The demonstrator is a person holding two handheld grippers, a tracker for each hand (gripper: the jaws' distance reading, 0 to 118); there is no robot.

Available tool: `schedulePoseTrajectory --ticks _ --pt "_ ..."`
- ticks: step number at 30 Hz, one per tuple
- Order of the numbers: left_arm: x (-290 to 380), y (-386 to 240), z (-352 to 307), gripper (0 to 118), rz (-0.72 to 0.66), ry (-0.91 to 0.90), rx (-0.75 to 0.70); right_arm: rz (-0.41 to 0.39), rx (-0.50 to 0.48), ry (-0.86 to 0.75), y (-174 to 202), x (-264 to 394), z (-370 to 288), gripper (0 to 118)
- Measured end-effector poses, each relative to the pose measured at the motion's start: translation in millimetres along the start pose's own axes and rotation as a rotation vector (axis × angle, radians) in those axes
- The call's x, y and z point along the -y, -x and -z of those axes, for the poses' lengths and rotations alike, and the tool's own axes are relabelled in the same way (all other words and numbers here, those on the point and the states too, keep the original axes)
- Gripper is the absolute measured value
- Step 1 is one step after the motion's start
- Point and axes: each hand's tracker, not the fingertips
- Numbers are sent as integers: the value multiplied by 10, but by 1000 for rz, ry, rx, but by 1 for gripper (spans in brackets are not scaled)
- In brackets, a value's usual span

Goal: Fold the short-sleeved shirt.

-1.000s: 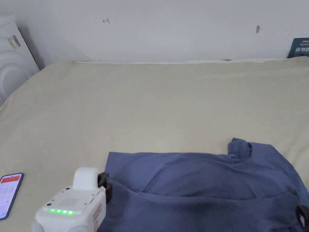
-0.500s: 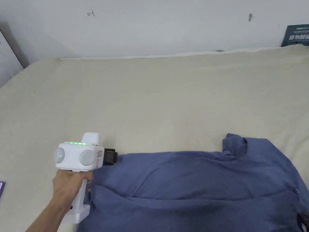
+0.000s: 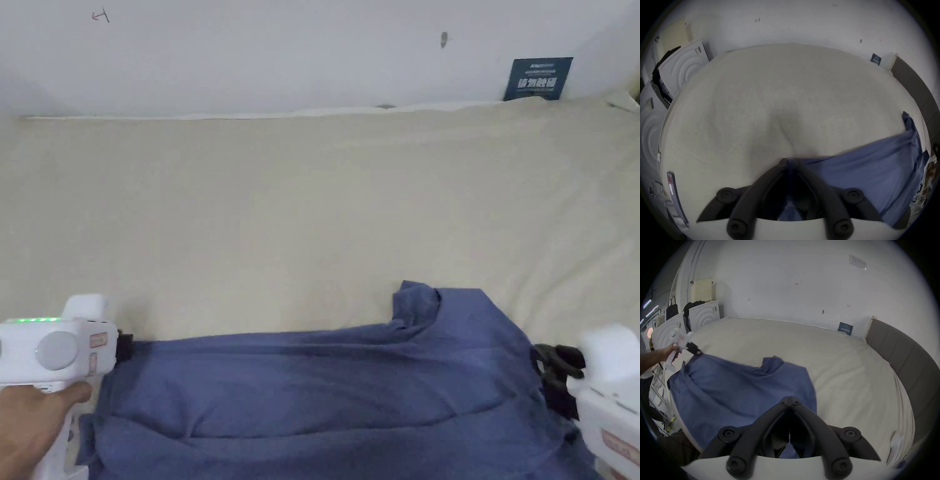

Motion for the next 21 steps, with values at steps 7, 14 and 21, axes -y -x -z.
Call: schedulePoseTrajectory --ticks 7,14,21 --pt "95 -101 -205 1 -33 -18 47 60 -59 243 -493 -433 1326 107" --pt "156 -146 -375 1 -58 -79 43 197 -83 431 -656 -347 1965 104" --pt "2 -121 -526 1 -80 -140 92 97 -40 292 -604 -484 1435 0"
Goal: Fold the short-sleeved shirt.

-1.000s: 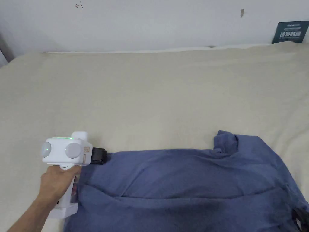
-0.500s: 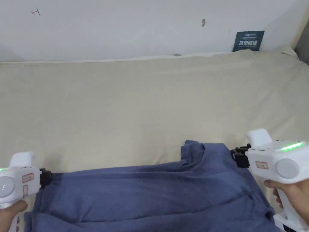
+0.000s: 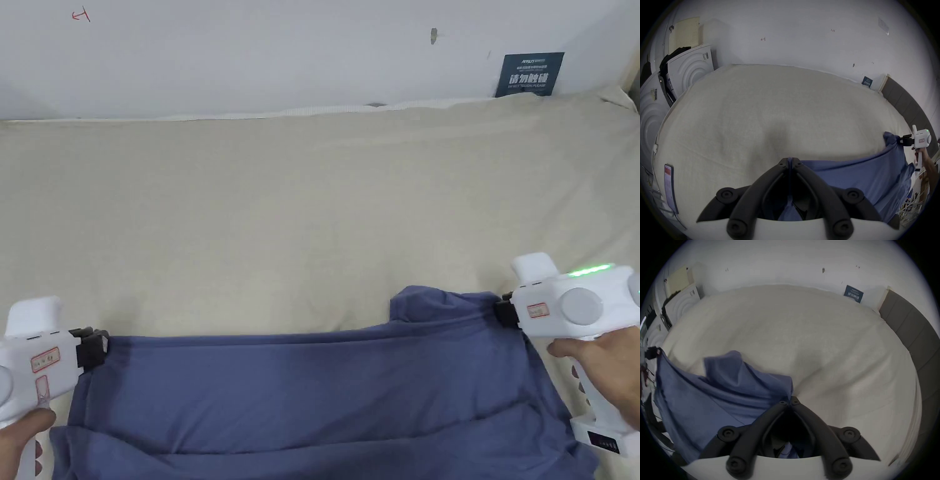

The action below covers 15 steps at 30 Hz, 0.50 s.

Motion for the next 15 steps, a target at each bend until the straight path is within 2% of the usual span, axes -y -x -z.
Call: schedulePoseTrajectory --ticks 1,2,4,6,9,15 --pt "-15 -31 -46 1 13 -28 -3 29 -12 -34 -25 4 -88 0" --pt "-43 -40 -91 1 20 -60 5 35 33 -85 -9 6 -220 0" --pt "-79 -62 -207 1 22 -98 49 24 67 -199 35 60 -505 0" --pt "-93 -73 -362 1 25 -125 42 32 57 -284 103 126 -796 0" --pt "-60 -31 -611 1 4 -190 68 31 88 -375 218 307 -1200 0" --pt "192 116 -1112 1 8 -271 107 15 109 -448 411 801 -1810 0"
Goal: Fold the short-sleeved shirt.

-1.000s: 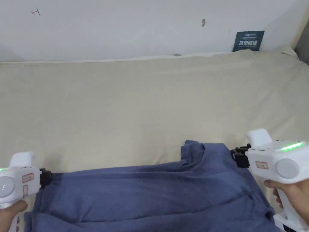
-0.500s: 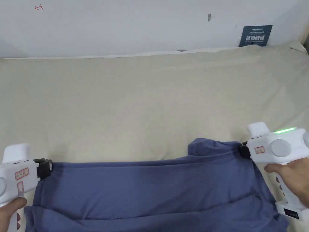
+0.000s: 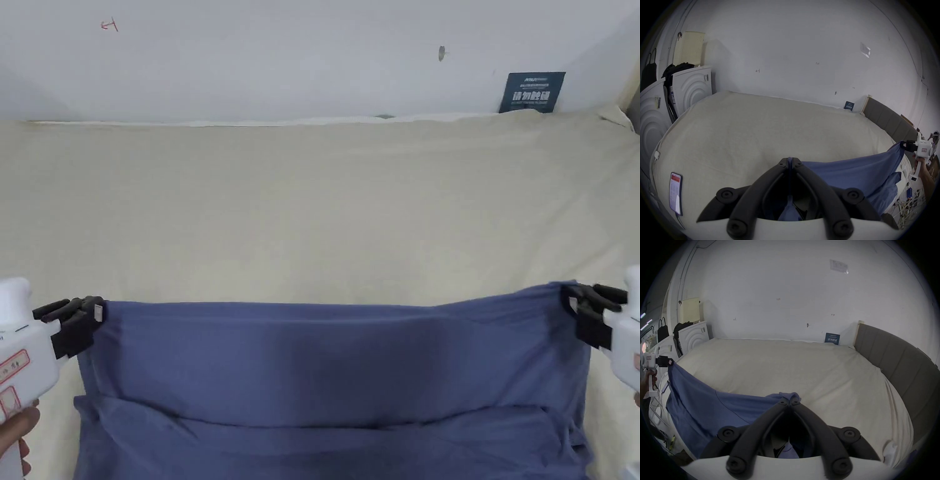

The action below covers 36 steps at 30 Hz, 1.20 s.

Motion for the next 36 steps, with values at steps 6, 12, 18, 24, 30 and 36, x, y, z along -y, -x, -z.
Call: schedulePoseTrajectory --ticks 6,12,18,24,30,36 --pt "431 47 -581 1 -27 -23 -2 35 4 -57 236 674 -737 0" --pt "1193 109 -853 1 -9 0 -31 174 63 23 299 1487 -853 0" --pt "1713 277 -869 1 -30 98 -49 110 87 129 378 1944 -771 0" --pt "1975 259 -780 73 -15 141 -90 104 72 268 496 2033 -694 90" --pt "1947 73 -1207 118 -55 30 -88 82 137 39 827 1639 -1414 115" --pt "1843 -4 -1321 87 -59 -9 -99 65 102 -128 1116 1319 -1766 37"
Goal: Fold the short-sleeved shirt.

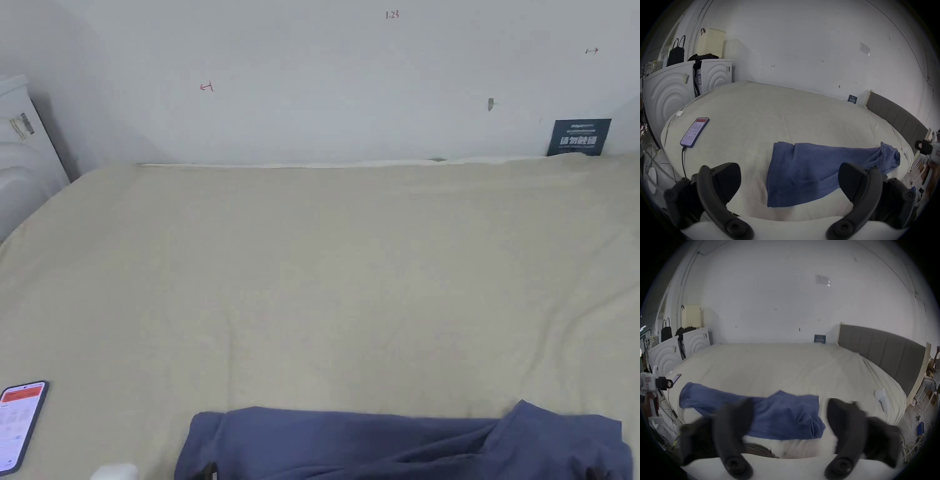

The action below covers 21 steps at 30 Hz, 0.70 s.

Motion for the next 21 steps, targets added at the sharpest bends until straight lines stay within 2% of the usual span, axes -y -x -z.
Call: schedulePoseTrajectory --ticks 1,2,3,4,6,8,9,10,11,12,13,14,17,18,19,20,21 --pt "3 -3 12 56 -17 -1 9 -10 -2 -7 32 -33 -10 19" --pt "4 -24 44 35 -27 -6 -7 -25 -2 -22 63 -61 -20 11" --pt "-8 -18 104 35 -30 8 -65 -34 -5 -45 86 -79 -30 11" --pt "-5 -23 149 0 3 3 -108 -33 5 -55 96 -93 -32 2" --pt "16 -4 239 0 -46 14 -50 -7 -38 -38 70 -135 -14 2" --pt "-19 9 411 0 -54 13 -59 5 -28 -27 57 -135 9 2" --pt "-17 0 498 5 -55 19 -60 7 -27 -15 39 -127 24 2" --pt "-3 -12 573 26 -47 21 -69 11 -29 -10 23 -116 29 2" --pt "-15 33 723 82 -32 35 -79 17 -28 -8 5 -100 26 2" --pt "6 45 869 118 -11 91 -93 29 -26 -1 -20 -93 25 2" --pt "67 74 876 117 3 84 -217 38 -24 11 -39 -87 24 2" --pt "59 42 993 118 39 94 -142 41 -24 15 -63 -77 10 2" --pt "101 -17 1175 117 16 206 -106 41 -6 22 -127 -55 -35 2" --pt "131 -66 1192 110 5 214 -88 41 2 26 -149 -51 -43 2" --pt "179 -132 1187 95 7 210 -88 41 11 30 -168 -49 -44 2" --pt "208 -272 1149 75 92 178 -200 41 16 31 -187 -50 -50 2" --pt "199 -356 1080 51 150 131 -160 40 24 33 -200 -53 -51 2"
